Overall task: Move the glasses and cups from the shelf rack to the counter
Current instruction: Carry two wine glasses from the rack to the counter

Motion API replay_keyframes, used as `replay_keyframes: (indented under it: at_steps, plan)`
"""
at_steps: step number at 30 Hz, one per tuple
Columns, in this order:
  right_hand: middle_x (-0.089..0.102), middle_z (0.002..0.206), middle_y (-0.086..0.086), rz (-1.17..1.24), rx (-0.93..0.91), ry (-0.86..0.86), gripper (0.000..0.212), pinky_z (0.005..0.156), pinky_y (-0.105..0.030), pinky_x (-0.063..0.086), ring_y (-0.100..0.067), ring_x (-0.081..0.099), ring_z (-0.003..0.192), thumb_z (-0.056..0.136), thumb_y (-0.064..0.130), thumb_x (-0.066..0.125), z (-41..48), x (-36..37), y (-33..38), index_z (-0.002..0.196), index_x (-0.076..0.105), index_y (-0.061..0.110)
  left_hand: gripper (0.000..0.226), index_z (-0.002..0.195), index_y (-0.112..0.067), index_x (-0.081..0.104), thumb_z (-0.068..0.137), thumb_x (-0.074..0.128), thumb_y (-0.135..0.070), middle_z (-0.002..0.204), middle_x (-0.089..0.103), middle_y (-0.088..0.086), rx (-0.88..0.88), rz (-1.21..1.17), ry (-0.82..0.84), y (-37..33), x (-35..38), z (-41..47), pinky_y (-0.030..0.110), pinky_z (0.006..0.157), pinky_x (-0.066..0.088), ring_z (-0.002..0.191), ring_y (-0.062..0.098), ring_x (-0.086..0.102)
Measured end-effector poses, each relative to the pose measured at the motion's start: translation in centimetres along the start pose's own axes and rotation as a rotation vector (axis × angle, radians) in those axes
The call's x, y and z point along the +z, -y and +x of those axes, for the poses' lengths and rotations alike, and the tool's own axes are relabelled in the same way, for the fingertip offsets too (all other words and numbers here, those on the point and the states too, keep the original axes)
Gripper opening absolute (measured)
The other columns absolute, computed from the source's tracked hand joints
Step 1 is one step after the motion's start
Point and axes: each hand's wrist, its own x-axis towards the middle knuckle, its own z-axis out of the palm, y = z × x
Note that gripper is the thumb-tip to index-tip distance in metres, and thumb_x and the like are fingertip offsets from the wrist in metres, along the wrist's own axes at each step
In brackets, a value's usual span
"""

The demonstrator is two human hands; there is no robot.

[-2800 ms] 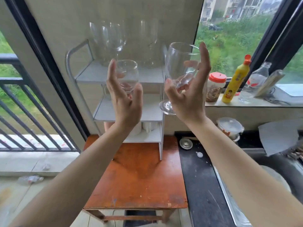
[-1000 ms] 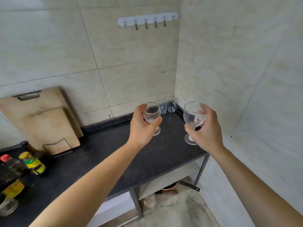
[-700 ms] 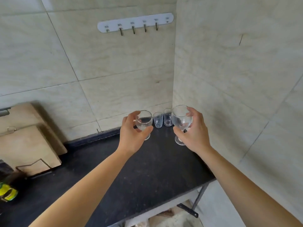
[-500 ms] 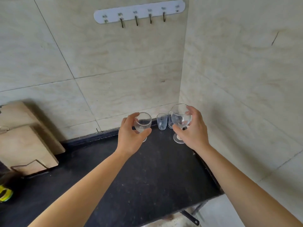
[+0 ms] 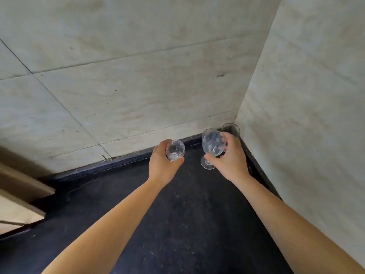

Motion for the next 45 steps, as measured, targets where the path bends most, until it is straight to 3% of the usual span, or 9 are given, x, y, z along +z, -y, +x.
replay_keyframes:
  at_steps: [7,13,22,25,29,33,38,41,45]
  plan:
    - [0.055,0.138,0.001,-0.018,0.079,0.114,0.081,0.092,-0.044,0.055,-0.024,0.068,0.107,0.076,0.026,0.087,3.0,7.9,-1.3,0.142,0.041,0.032,0.058,0.114,-0.043,0.049,0.071,0.083,-0.022,0.121,0.056,-0.006,-0.102,-0.018,0.029,4.9,2.3,5.2,0.035,0.088,0.052,0.101,0.015,0.059]
    - [0.049,0.146,-0.009,-0.1,0.114,0.116,0.08,0.098,-0.03,0.045,-0.028,0.054,0.128,0.082,0.015,0.083,5.8,11.8,-2.0,0.147,0.037,0.013,0.064,0.131,-0.024,0.054,0.074,0.083,-0.022,0.126,0.058,0.003,-0.095,0.039,0.055,7.7,3.2,8.8,0.03,0.084,0.045,0.106,0.02,0.059]
    - [0.039,0.155,-0.015,-0.131,0.165,0.104,0.085,0.107,-0.042,0.043,-0.033,0.049,0.136,0.087,0.014,0.078,8.1,13.9,-1.9,0.154,0.025,0.01,0.065,0.135,-0.021,0.052,0.077,0.082,-0.021,0.125,0.059,0.006,-0.047,0.071,0.091,9.0,4.7,10.4,0.028,0.083,0.045,0.109,0.023,0.059]
    - [0.037,0.156,-0.014,-0.15,0.172,0.11,0.088,0.108,-0.042,0.043,-0.033,0.048,0.137,0.087,0.016,0.079,8.1,13.7,-2.1,0.155,0.023,0.012,0.071,0.143,-0.021,0.047,0.08,0.081,-0.021,0.132,0.057,0.008,-0.054,0.059,0.093,9.0,5.0,10.5,0.037,0.091,0.054,0.113,0.024,0.059]
    - [0.032,0.16,-0.013,-0.182,0.175,0.163,0.098,0.109,-0.042,0.042,-0.032,0.044,0.141,0.087,0.016,0.079,8.2,13.2,-1.7,0.159,0.013,0.014,0.083,0.152,-0.019,0.033,0.083,0.079,-0.021,0.142,0.056,0.01,-0.112,0.063,0.135,8.6,4.7,10.7,0.046,0.1,0.052,0.123,0.028,0.058]
    - [0.025,0.164,-0.014,-0.238,0.183,0.251,0.103,0.108,-0.044,0.042,-0.034,0.04,0.143,0.09,0.014,0.074,7.9,11.8,-0.3,0.161,-0.001,0.014,0.084,0.156,-0.019,0.025,0.089,0.073,-0.025,0.151,0.048,0.008,-0.118,0.148,0.185,7.3,3.1,10.0,0.036,0.103,0.046,0.132,0.028,0.052]
    - [0.031,0.158,-0.014,-0.382,0.025,0.259,0.073,0.085,-0.044,0.052,-0.036,0.058,0.122,0.099,0.017,0.056,7.6,7.9,3.7,0.159,0.014,0.011,0.061,0.156,-0.015,0.027,0.103,0.05,-0.033,0.162,0.031,0.01,0.081,0.361,0.077,3.6,-1.9,8.2,0.048,0.11,0.04,0.143,0.033,0.037]
    - [0.023,0.163,-0.018,-0.482,-0.14,0.206,0.062,0.099,-0.045,0.047,-0.037,0.048,0.134,0.103,0.024,0.047,7.9,4.9,7.5,0.158,0.02,0.011,0.056,0.155,-0.014,0.03,0.105,0.041,-0.037,0.163,0.026,0.016,0.165,0.485,-0.06,0.4,-6.2,6.7,0.051,0.116,0.03,0.148,0.036,0.029]
    - [0.008,0.167,-0.022,-0.58,-0.361,0.125,0.067,0.12,-0.048,0.022,-0.038,0.018,0.152,0.105,0.046,0.034,7.5,0.8,13.5,0.16,0.015,0.014,0.061,0.158,-0.018,0.022,0.105,0.033,-0.045,0.167,0.014,0.015,0.216,0.7,-0.233,-4.3,-12.9,3.3,0.051,0.121,0.02,0.151,0.034,0.021]
